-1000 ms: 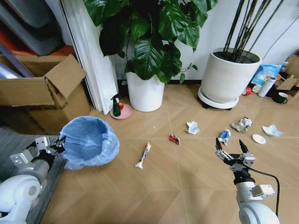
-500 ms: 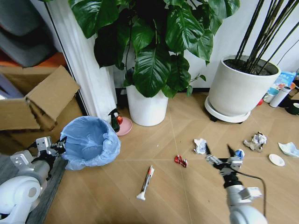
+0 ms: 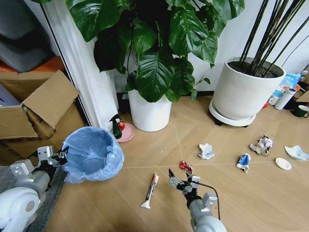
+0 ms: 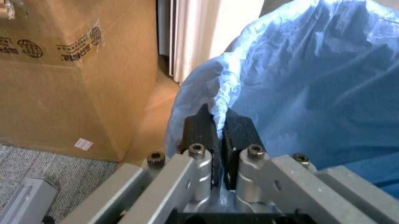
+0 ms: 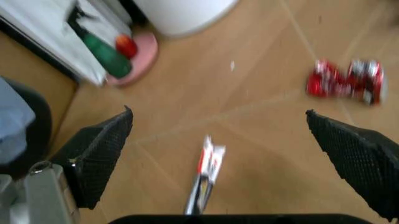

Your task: Pick up the trash bin and place the garbage on the floor into it.

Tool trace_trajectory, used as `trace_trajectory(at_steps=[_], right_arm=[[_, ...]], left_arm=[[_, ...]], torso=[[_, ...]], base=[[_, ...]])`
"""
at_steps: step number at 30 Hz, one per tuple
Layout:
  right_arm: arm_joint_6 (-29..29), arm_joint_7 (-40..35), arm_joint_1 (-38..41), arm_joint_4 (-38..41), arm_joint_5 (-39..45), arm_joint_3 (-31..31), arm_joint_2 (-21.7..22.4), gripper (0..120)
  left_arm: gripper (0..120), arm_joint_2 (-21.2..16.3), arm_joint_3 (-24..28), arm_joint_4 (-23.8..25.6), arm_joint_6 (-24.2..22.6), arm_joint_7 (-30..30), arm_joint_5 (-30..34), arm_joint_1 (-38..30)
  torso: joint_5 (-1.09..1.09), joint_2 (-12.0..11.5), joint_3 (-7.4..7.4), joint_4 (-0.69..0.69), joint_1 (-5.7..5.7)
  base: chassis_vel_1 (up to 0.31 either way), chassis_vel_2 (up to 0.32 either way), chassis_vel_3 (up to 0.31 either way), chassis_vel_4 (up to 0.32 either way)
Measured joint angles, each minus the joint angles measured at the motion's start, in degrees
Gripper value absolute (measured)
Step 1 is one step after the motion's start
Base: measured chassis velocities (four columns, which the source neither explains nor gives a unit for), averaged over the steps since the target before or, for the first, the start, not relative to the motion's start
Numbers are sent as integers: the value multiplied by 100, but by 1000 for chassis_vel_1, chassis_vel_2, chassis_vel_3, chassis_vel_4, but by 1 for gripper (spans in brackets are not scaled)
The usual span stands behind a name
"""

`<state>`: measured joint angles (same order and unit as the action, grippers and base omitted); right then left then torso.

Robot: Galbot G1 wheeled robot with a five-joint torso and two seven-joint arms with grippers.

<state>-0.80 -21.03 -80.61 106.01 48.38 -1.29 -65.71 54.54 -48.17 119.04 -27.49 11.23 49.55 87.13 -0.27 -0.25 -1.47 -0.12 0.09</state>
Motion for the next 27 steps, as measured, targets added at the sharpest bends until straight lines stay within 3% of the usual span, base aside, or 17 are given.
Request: trace_trajectory(at_steps=[5,13,18,27], right_arm=[[-546,-566,302,-6,866,286,215,100],[-895,-779,861,-207,1631,525,452,100],[-1141,-922,1654,-574,2151,984,283,100],[-1343,-1019,2188,-1230,2364,1365,-130,100]], left_arm=[[0,-174,79,-82,-25,18,76,-57],[0,-358,116,-161,-38,19,166,-121],[0,-363,69,-157,-54,30,177,-75],[0,-405,-39,-135,-62,45,228,-21]], torso=[[0,0,0,0,0],[0,0,0,-1,0],[-1,0,0,0,0],[0,0,0,1,0]], base=[[0,0,0,0],[0,0,0,0],[0,0,0,0],[0,0,0,0]])
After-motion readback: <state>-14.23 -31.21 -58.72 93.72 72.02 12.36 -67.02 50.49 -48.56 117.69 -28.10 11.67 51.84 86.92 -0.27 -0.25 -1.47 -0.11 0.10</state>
